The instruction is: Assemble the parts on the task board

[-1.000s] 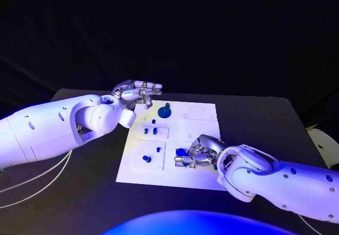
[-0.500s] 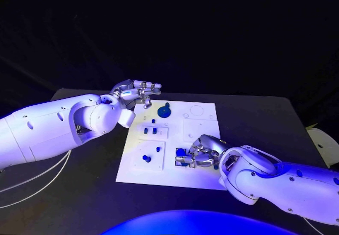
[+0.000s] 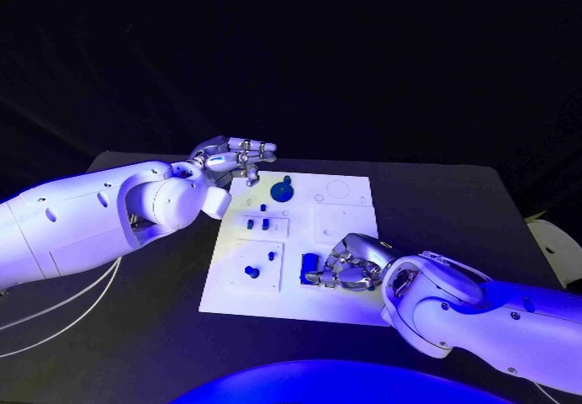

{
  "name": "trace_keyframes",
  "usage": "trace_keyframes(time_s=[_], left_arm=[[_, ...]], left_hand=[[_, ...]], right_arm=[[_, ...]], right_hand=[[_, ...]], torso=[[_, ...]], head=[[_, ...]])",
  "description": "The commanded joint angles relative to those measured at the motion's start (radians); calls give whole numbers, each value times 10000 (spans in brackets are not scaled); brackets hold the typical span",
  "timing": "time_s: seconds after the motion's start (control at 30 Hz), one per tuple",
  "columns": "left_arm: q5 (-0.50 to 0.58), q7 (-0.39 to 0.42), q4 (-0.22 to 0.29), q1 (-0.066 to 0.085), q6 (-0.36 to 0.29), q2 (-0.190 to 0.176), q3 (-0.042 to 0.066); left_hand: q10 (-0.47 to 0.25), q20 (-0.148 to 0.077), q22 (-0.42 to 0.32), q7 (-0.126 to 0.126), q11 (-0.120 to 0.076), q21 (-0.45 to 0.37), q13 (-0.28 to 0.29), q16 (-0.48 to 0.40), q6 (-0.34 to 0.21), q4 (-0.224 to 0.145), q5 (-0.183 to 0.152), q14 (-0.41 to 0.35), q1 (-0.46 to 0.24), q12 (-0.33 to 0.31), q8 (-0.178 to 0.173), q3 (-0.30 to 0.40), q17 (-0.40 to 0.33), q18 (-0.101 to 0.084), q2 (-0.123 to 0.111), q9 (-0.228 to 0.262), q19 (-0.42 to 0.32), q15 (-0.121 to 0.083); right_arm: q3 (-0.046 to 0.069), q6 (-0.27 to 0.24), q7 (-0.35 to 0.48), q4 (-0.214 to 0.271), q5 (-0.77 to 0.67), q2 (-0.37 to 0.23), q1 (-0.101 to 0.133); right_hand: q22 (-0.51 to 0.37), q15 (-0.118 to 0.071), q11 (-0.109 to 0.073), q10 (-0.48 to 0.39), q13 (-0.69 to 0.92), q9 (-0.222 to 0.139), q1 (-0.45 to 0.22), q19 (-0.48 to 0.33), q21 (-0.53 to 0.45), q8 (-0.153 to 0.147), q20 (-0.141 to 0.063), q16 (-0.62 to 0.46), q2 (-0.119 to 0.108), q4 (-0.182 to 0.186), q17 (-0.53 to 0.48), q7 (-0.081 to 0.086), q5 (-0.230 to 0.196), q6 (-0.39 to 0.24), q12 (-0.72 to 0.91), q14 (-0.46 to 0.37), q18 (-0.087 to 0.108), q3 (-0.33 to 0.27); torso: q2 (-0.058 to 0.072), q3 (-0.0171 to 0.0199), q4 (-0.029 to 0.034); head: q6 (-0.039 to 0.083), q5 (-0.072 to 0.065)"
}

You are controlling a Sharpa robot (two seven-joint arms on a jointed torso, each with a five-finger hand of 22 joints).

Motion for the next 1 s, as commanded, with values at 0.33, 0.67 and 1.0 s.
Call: trace_keyframes(time_s=[0.33, 0.67, 1.0], left_arm=[[50, 45, 22, 2, 177, -5, 4], [50, 33, 25, 2, 188, -13, 3], [49, -11, 30, 3, 234, -28, 2]], left_hand=[[-76, 1, -10, 56, 18, -45, 2, -29, -42, -38, -8, -41, 90, 72, 9, -23, -18, 195, 49, -10, -12, 5], [-79, 1, -16, 57, 19, -53, 2, -29, -42, -42, -7, -42, 96, 75, 10, -25, -19, 196, 56, -11, -14, 5], [-83, 1, -25, 59, 22, -67, 1, -29, -43, -41, -8, -43, 93, 76, 10, -31, -20, 198, 58, -13, -21, 7]], right_arm=[[-3, 443, 78, -142, -286, 87, -11], [-2, 347, -44, -530, -216, 288, -10], [-2, 582, 23, -598, -253, 277, -9]], right_hand=[[2316, -73, -77, 197, 156, 106, 1082, 605, 194, 108, -62, 99, 454, -55, 1167, -123, 575, 209, 184, 744, -55, 238], [2369, -117, -134, 346, 329, 149, 1097, 686, 390, 152, -100, 168, 814, 22, 1297, -190, 758, 357, 371, 773, -95, 236], [2369, -157, -172, 375, 365, 195, 1935, 685, 392, 137, -146, 177, 683, -318, 1315, -221, 18, 364, 370, 773, -96, 232]], torso=[[-1, -6, 16], [3, -6, 8], [2, 2, 5]], head=[[-3, 5], [-9, 13], [-30, 28]])
